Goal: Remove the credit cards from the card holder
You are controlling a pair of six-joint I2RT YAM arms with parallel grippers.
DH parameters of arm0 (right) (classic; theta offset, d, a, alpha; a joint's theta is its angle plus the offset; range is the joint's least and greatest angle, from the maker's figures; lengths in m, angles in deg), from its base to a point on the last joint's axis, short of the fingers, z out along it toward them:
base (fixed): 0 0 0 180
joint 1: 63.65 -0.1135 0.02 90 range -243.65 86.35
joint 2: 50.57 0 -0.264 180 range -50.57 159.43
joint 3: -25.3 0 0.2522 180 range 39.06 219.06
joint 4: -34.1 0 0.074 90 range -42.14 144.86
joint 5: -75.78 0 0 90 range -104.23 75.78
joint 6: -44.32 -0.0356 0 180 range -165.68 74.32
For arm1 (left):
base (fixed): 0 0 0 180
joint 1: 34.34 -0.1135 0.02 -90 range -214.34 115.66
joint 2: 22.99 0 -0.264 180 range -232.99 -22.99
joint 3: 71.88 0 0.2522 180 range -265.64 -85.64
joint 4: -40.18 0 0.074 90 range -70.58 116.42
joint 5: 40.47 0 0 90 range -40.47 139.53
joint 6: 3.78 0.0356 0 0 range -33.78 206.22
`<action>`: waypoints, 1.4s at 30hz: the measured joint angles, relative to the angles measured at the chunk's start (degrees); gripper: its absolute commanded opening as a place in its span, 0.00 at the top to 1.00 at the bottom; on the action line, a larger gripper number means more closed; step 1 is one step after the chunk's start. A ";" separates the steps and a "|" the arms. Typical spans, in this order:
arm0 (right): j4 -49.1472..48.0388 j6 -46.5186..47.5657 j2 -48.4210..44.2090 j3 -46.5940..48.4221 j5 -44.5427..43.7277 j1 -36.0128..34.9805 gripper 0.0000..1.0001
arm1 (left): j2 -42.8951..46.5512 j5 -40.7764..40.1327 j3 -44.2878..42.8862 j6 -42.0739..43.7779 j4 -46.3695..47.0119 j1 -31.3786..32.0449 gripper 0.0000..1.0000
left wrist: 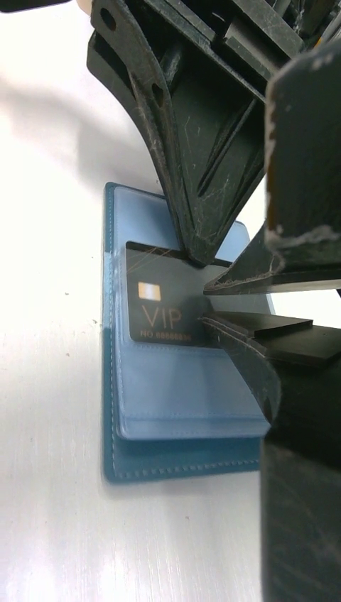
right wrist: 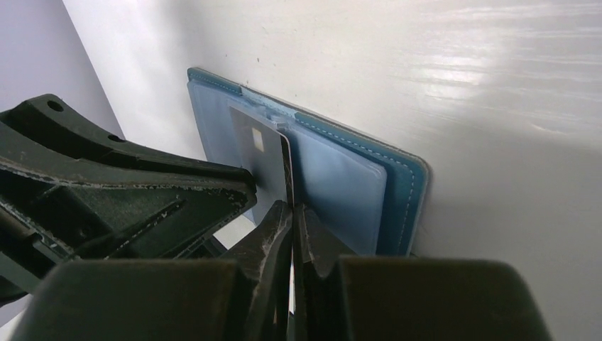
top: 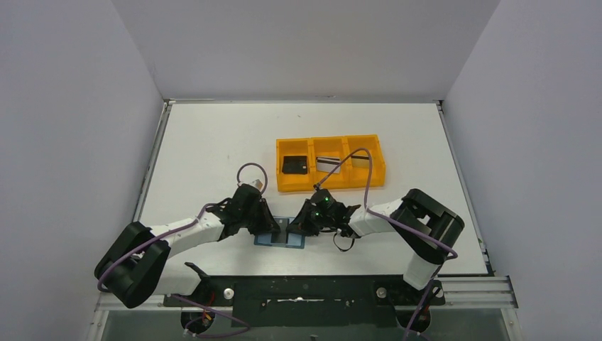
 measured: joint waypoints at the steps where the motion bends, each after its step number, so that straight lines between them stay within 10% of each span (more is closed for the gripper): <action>1: -0.22 0.00 -0.28 -0.42 0.02 0.11 1.00 | 0.00 -0.22 0.00 0.00 0.02 0.00 0.83; 16: -0.28 -0.42 -4.02 -4.09 0.35 1.73 0.99 | -0.17 -1.77 0.00 0.09 -0.17 0.00 0.86; 28: 1.11 -1.16 -5.62 -4.52 -1.53 1.70 0.76 | -0.13 -1.36 0.00 0.83 -0.11 0.00 0.88; 42: -1.01 -1.27 -4.66 -4.31 -0.85 1.64 1.00 | -0.50 -0.74 -0.24 2.54 -0.20 0.00 0.82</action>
